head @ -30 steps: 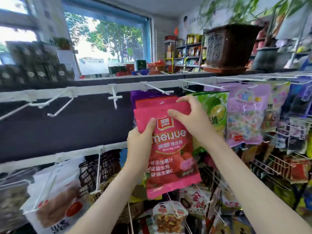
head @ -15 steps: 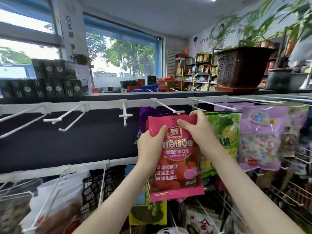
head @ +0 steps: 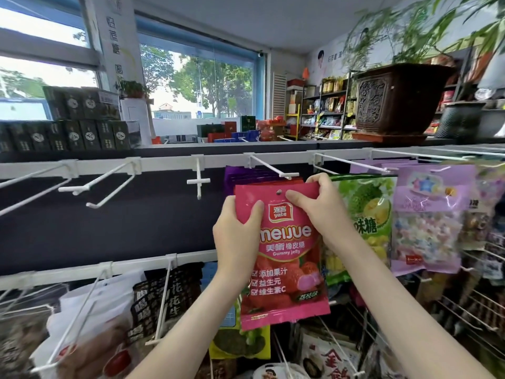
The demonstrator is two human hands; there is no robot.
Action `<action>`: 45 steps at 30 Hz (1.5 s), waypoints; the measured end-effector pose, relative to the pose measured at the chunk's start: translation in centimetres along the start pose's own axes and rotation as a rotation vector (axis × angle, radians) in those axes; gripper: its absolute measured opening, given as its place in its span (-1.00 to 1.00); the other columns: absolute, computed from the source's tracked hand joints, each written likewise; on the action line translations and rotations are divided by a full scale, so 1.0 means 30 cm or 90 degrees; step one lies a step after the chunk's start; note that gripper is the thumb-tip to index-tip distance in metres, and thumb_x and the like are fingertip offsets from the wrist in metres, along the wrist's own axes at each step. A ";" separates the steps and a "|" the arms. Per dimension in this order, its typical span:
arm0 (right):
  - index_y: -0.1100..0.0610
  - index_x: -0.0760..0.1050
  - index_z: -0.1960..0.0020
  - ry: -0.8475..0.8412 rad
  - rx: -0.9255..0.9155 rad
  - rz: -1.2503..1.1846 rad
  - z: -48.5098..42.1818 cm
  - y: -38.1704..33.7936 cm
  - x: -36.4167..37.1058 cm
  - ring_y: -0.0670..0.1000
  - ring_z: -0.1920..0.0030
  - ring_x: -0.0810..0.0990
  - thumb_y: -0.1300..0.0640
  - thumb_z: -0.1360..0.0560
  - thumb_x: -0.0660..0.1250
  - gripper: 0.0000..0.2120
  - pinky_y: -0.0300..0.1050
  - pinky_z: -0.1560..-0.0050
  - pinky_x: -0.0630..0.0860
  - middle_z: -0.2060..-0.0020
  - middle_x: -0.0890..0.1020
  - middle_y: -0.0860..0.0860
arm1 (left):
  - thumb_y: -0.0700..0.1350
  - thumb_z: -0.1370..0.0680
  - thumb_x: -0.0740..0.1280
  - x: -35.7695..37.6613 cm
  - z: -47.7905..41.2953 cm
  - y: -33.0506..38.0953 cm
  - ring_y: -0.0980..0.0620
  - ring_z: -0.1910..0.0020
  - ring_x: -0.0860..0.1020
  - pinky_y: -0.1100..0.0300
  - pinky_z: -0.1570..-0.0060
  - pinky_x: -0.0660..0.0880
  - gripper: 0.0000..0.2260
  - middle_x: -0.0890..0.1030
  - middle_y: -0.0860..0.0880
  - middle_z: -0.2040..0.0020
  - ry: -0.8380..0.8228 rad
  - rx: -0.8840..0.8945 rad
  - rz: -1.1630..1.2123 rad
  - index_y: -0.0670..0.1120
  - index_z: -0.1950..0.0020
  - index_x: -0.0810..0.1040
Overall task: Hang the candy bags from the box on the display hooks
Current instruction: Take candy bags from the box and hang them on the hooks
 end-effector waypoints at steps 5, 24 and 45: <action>0.08 0.34 -0.04 0.021 -0.016 0.049 0.008 -0.014 0.002 -0.05 0.20 0.62 0.05 -0.45 0.43 -0.69 -0.12 0.25 0.60 0.12 0.56 -0.02 | -0.08 -0.57 0.34 -0.007 -0.004 0.001 0.37 0.25 0.55 0.47 0.39 0.43 -0.85 0.55 0.13 0.14 0.020 0.023 -0.067 -0.04 -0.05 0.38; 0.18 0.32 -0.14 0.131 -0.108 0.199 -0.026 0.020 0.072 0.04 -0.08 0.43 0.04 -0.46 0.40 -0.61 -0.28 0.02 0.29 -0.03 0.41 0.02 | -0.17 -0.49 0.40 0.015 -0.054 -0.025 -0.26 -0.13 0.49 -0.11 -0.03 0.47 -0.52 0.44 -0.28 -0.21 0.119 0.264 -0.413 -0.27 -0.32 0.31; 0.18 0.31 -0.38 0.140 0.112 0.542 0.720 0.603 -0.685 0.05 -0.31 0.25 0.02 -0.55 0.23 -0.55 0.01 -0.30 0.28 -0.30 0.36 0.10 | -0.14 -0.54 0.29 0.764 0.850 -0.308 -0.09 -0.39 0.25 -0.02 -0.38 0.28 -0.48 0.29 -0.17 -0.39 -0.706 0.205 -0.207 -0.18 -0.46 0.20</action>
Point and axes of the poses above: each hand's wrist, its own z-axis away from the middle knuckle, its own x-axis out of the palm, y = z × x, the point moved 7 cm from there along -z, towards the middle knuckle
